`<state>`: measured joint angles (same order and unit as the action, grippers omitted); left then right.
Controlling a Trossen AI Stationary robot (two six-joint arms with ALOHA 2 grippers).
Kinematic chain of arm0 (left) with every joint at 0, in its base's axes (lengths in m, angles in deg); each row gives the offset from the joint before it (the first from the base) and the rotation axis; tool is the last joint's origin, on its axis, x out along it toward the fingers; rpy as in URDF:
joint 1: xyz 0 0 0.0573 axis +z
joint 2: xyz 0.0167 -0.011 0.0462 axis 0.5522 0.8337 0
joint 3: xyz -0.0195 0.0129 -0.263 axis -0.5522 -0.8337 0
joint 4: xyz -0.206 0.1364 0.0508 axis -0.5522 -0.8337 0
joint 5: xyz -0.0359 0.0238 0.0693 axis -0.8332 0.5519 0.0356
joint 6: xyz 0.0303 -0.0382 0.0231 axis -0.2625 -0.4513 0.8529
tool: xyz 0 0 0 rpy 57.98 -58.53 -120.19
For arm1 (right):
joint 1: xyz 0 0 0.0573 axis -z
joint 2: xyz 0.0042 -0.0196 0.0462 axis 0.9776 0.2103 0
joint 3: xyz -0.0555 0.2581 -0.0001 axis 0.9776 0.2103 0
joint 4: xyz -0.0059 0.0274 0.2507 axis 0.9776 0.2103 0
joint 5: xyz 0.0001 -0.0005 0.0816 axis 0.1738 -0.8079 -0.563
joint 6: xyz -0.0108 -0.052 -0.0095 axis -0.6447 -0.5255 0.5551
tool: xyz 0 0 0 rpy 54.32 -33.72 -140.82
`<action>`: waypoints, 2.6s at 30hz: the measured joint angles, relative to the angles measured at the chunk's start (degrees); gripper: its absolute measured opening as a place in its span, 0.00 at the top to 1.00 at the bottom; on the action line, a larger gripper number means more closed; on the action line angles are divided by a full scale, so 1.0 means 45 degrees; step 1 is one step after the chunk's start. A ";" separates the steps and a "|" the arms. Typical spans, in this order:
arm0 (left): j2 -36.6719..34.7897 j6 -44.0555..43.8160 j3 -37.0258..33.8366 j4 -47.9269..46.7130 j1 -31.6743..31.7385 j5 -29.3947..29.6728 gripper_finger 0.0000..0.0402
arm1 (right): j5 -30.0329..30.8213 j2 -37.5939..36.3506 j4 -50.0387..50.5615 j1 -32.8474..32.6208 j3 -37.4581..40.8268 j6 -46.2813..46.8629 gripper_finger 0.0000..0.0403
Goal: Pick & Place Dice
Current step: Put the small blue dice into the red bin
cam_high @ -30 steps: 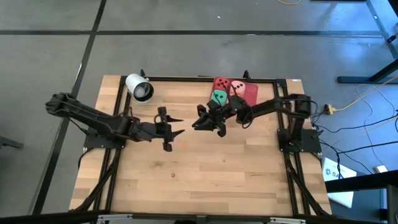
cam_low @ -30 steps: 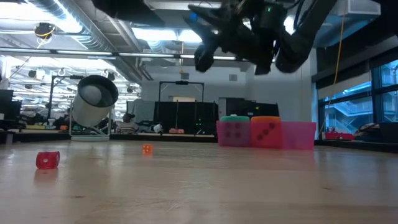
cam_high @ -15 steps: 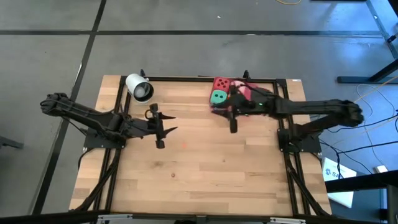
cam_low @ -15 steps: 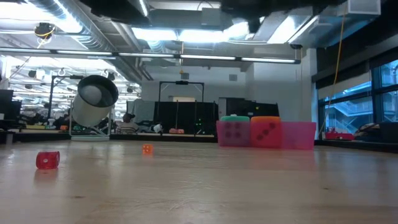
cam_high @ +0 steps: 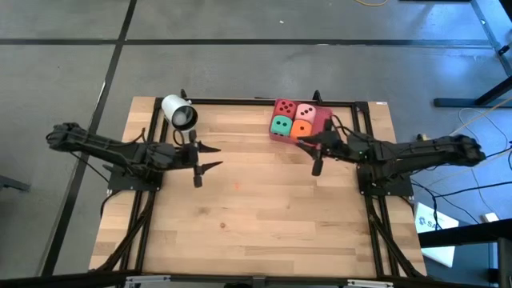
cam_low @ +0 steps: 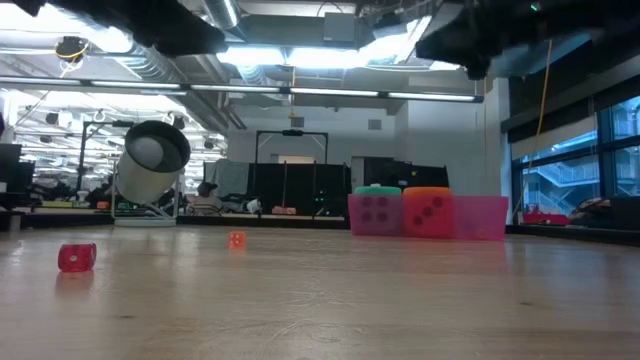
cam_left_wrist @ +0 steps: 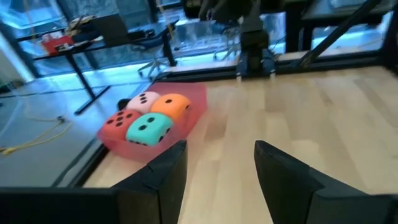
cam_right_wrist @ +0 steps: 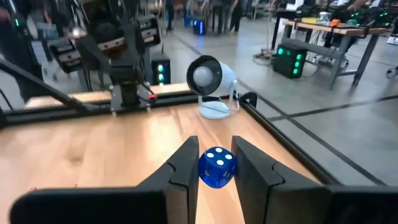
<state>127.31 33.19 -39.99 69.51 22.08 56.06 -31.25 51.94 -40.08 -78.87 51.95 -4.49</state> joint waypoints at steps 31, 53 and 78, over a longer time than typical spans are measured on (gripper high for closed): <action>0.0473 -0.0855 -0.1819 0.2948 0.2181 -0.2421 0.57 | 0.5742 -0.1802 0.2955 0.2702 0.1841 0.0771 0.81; 0.1227 -0.0758 -0.1814 0.3757 0.2176 -0.2414 0.58 | -0.0127 0.1808 0.7365 0.8711 -0.1940 -0.0066 0.81; 0.1223 -0.0855 -0.1814 0.3708 0.2176 -0.2403 0.58 | -0.2584 0.7863 1.1211 1.0986 -0.6007 -0.3047 0.81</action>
<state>132.81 29.35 -48.16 86.19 31.87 45.24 -42.87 87.32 10.37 -29.44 24.92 -18.20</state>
